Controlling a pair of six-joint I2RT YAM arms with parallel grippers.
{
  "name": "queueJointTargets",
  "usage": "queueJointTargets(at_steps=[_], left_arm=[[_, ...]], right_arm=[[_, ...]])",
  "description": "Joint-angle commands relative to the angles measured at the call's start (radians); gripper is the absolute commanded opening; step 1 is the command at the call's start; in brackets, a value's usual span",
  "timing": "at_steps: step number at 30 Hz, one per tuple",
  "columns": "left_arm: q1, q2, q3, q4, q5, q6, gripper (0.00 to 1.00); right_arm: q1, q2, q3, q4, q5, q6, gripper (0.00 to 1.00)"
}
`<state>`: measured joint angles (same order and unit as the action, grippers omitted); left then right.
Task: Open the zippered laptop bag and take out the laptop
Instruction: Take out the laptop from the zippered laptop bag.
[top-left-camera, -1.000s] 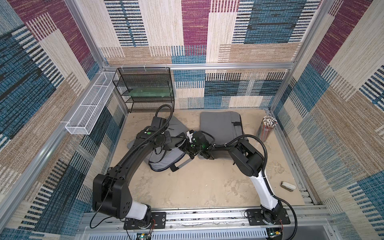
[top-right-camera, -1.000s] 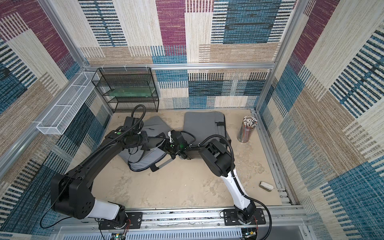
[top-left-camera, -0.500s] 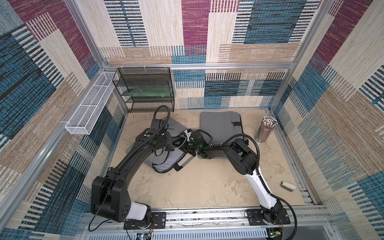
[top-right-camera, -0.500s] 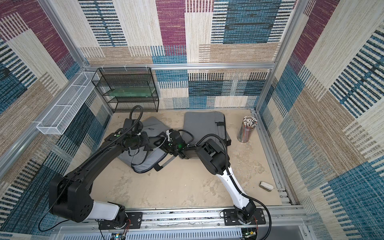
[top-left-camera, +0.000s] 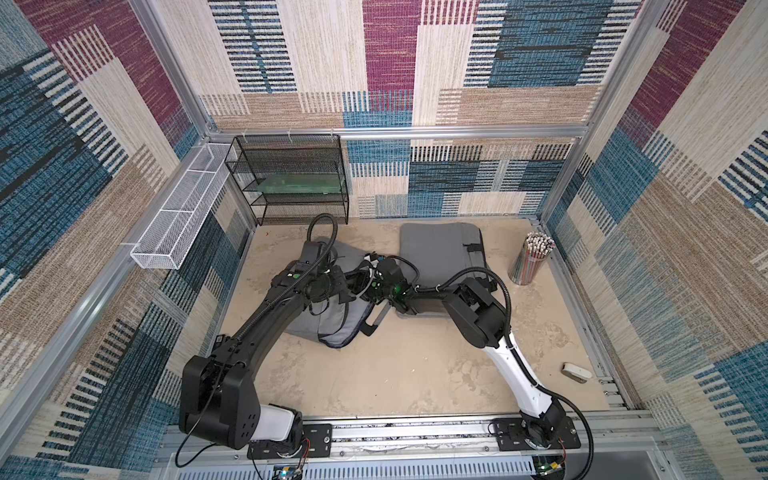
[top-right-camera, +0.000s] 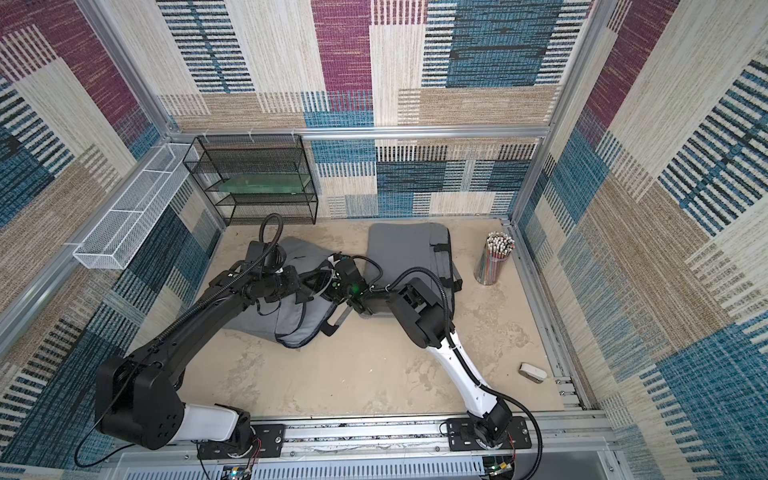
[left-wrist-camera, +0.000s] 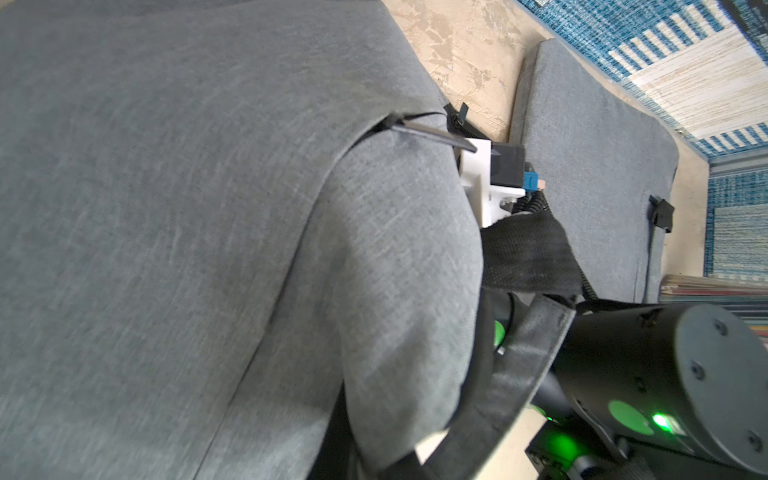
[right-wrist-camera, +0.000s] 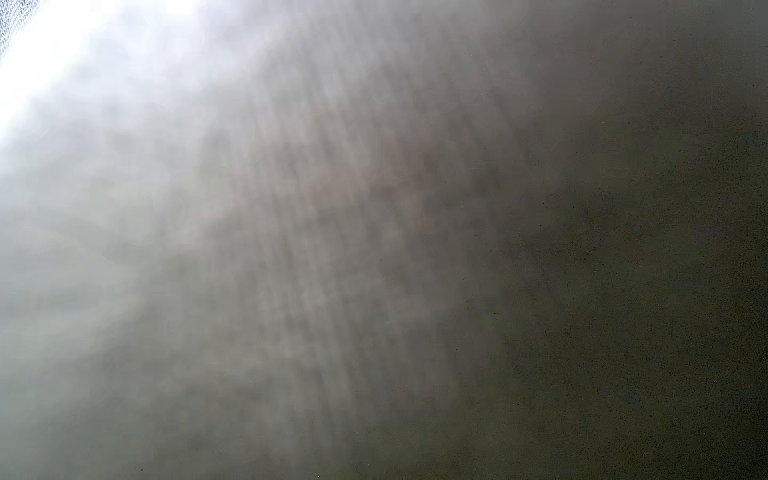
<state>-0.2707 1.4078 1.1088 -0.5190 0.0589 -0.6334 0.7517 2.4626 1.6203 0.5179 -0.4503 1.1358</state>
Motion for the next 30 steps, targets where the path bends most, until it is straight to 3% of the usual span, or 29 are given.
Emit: queueJointTargets(at_steps=[1,13,22,26,30], left_arm=[[-0.001,0.003,0.003,0.082,0.068,-0.020,0.00],[0.004,0.016,-0.032,0.113,0.076,-0.018,0.00],[0.029,-0.003,-0.071,0.121,0.054,0.024,0.00],[0.071,-0.006,-0.094,0.133,0.030,0.041,0.00],[0.126,0.001,-0.106,0.139,0.011,0.058,0.00]], right_arm=[[0.006,0.008,0.021,0.049,-0.017,0.013,0.50],[0.020,0.045,0.073,0.048,-0.051,0.028,0.39],[0.014,0.037,0.080,0.063,-0.069,0.029,0.07],[0.004,0.002,0.038,0.081,-0.081,0.027,0.00],[-0.009,-0.041,-0.020,0.106,-0.108,0.015,0.00]])
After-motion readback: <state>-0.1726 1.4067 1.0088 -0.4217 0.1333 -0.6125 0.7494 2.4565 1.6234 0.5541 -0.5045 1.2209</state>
